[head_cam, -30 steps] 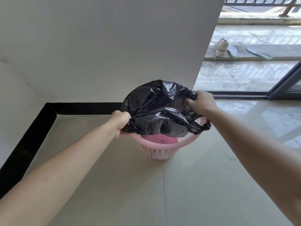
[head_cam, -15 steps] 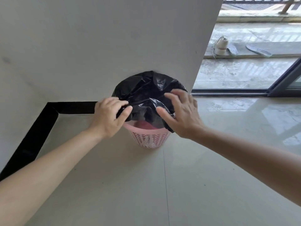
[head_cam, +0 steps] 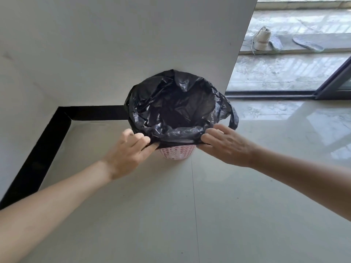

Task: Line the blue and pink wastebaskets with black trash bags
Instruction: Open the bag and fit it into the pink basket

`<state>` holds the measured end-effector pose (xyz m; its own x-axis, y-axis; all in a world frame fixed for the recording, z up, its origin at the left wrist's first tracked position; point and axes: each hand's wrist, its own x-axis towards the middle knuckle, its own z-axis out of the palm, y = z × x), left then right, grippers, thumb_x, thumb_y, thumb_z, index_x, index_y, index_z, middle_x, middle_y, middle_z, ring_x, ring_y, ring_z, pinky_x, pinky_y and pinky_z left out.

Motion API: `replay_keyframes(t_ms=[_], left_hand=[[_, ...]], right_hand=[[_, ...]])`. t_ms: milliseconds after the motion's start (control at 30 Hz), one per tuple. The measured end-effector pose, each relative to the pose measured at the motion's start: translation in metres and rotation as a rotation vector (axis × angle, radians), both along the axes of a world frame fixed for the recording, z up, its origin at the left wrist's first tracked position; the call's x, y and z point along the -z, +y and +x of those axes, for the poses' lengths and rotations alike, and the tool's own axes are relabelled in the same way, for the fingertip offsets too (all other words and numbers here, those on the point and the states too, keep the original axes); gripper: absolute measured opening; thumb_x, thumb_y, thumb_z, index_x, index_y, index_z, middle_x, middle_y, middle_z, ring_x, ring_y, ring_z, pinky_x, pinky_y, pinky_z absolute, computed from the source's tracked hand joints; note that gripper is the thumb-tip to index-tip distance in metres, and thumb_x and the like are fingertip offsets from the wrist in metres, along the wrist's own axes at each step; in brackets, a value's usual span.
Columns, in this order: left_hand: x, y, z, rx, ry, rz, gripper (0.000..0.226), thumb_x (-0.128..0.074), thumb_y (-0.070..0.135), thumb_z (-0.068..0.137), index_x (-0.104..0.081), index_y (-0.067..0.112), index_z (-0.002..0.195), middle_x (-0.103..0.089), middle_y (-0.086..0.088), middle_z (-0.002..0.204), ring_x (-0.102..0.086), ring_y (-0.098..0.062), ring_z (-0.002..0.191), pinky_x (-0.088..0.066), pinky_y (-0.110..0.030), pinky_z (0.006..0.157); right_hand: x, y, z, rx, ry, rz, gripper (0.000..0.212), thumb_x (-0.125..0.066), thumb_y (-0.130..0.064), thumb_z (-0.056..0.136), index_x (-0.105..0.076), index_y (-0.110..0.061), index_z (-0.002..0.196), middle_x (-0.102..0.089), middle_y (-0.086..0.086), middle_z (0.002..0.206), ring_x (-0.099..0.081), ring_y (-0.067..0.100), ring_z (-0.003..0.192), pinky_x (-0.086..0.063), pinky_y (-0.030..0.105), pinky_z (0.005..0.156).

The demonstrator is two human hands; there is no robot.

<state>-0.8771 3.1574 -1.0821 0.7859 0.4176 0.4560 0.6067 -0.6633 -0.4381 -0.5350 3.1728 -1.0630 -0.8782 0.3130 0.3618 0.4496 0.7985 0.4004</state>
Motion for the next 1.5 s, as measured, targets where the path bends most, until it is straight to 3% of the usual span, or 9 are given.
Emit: replay_keyframes(t_ms=[267, 400, 500, 600, 733, 900, 1100, 1300, 1500], left_hand=[[-0.045, 0.014, 0.012, -0.062, -0.391, -0.185, 0.034, -0.049, 0.024, 0.094, -0.053, 0.011, 0.064, -0.047, -0.003, 0.059, -0.043, -0.024, 0.058, -0.038, -0.038, 0.05], [-0.066, 0.055, 0.035, -0.407, -0.673, -0.224, 0.018, -0.058, 0.019, 0.088, -0.063, 0.009, 0.102, -0.059, -0.011, 0.1, -0.052, -0.031, 0.094, -0.043, -0.043, 0.08], [-0.066, 0.075, 0.047, -0.803, -0.944, -0.748, 0.069, -0.052, 0.003, 0.085, -0.027, 0.012, 0.149, -0.031, -0.017, 0.151, -0.033, -0.036, 0.136, -0.031, -0.043, 0.111], [-0.063, 0.075, 0.053, -0.983, -1.145, -1.21, 0.083, -0.042, 0.0, 0.087, 0.001, 0.021, 0.154, -0.027, -0.012, 0.156, -0.037, -0.034, 0.136, -0.036, -0.04, 0.109], [-0.054, 0.043, 0.054, -0.954, -1.355, -1.405, 0.057, -0.052, 0.008, 0.084, -0.025, 0.017, 0.134, -0.05, -0.009, 0.129, -0.056, -0.025, 0.105, -0.054, -0.04, 0.08], [-0.057, 0.033, 0.061, -1.002, -1.208, -0.833, 0.099, -0.062, 0.052, 0.08, -0.004, 0.016, 0.152, -0.007, -0.011, 0.159, -0.014, -0.03, 0.144, -0.018, -0.05, 0.115], [-0.09, 0.078, 0.04, -0.571, -0.386, -0.184, 0.03, -0.055, 0.035, 0.088, -0.071, 0.016, 0.104, -0.064, -0.009, 0.094, -0.053, -0.036, 0.089, -0.045, -0.045, 0.074], [-0.068, 0.101, 0.051, -0.69, 0.435, -0.765, 0.034, -0.037, 0.035, 0.092, -0.068, 0.023, 0.094, -0.065, -0.002, 0.108, -0.044, -0.022, 0.102, -0.022, -0.042, 0.101], [-0.059, 0.097, 0.054, -0.613, -0.244, -0.564, 0.025, -0.053, 0.034, 0.087, -0.068, 0.026, 0.105, -0.065, 0.0, 0.105, -0.058, -0.025, 0.102, -0.033, -0.045, 0.093]], right_hand=[[-0.036, 0.003, -0.011, 0.173, 0.396, -0.196, 0.031, -0.052, -0.029, 0.095, -0.053, -0.016, 0.066, -0.05, 0.0, 0.07, -0.045, 0.023, 0.067, -0.042, 0.042, 0.073], [-0.051, 0.034, -0.038, 0.796, 0.686, -0.456, 0.04, -0.058, -0.035, 0.085, -0.051, -0.026, 0.124, -0.043, 0.008, 0.132, -0.039, 0.03, 0.122, -0.034, 0.047, 0.103], [-0.053, 0.059, -0.043, 1.118, 0.773, -0.984, 0.08, -0.049, -0.013, 0.083, -0.013, -0.028, 0.153, -0.011, 0.011, 0.157, -0.022, 0.038, 0.14, -0.033, 0.051, 0.11], [-0.039, 0.069, -0.043, 1.089, 1.063, -1.236, 0.084, -0.036, 0.0, 0.081, -0.012, -0.034, 0.154, -0.042, 0.007, 0.142, -0.05, 0.03, 0.116, -0.051, 0.04, 0.091], [-0.028, 0.078, -0.03, 0.996, 1.155, -1.239, 0.083, -0.035, 0.001, 0.081, -0.025, -0.046, 0.148, -0.051, 0.0, 0.13, -0.056, 0.024, 0.108, -0.057, 0.041, 0.087], [-0.035, 0.106, -0.014, 0.898, 0.93, -1.224, 0.078, -0.047, -0.003, 0.079, -0.034, -0.048, 0.142, -0.059, -0.003, 0.119, -0.061, 0.02, 0.101, -0.06, 0.034, 0.076], [-0.029, 0.122, -0.017, 0.887, 0.854, -1.161, 0.077, -0.048, -0.003, 0.08, -0.037, -0.045, 0.143, -0.062, -0.003, 0.121, -0.06, 0.022, 0.108, -0.055, 0.04, 0.092], [-0.024, 0.128, -0.018, 0.878, 0.837, -1.122, 0.077, -0.048, -0.001, 0.08, -0.037, -0.044, 0.144, -0.06, -0.003, 0.122, -0.057, 0.019, 0.107, -0.053, 0.033, 0.091], [-0.022, 0.129, -0.028, 0.917, 0.903, -1.099, 0.078, -0.043, 0.0, 0.079, -0.039, -0.045, 0.143, -0.058, -0.003, 0.119, -0.055, 0.022, 0.112, -0.05, 0.035, 0.098]])
